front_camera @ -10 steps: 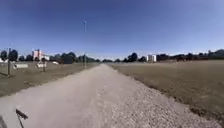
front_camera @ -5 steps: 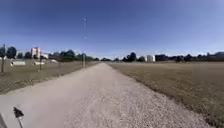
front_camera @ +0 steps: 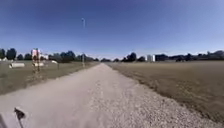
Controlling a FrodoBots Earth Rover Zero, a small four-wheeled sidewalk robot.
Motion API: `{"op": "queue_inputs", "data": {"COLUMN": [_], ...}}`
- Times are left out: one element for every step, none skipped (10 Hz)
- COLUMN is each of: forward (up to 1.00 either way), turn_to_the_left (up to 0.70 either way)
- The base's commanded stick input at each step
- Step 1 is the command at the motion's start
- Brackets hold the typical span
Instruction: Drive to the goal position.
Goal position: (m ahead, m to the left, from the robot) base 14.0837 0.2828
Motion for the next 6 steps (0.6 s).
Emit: {"op": "queue_inputs", "data": {"forward": [0.69, 0.69, 0.69, 0.69, 0.69, 0.69], "turn_to_the_left": [0.03, 0.03, 0.03, 0.03, 0.03, 0.03]}}
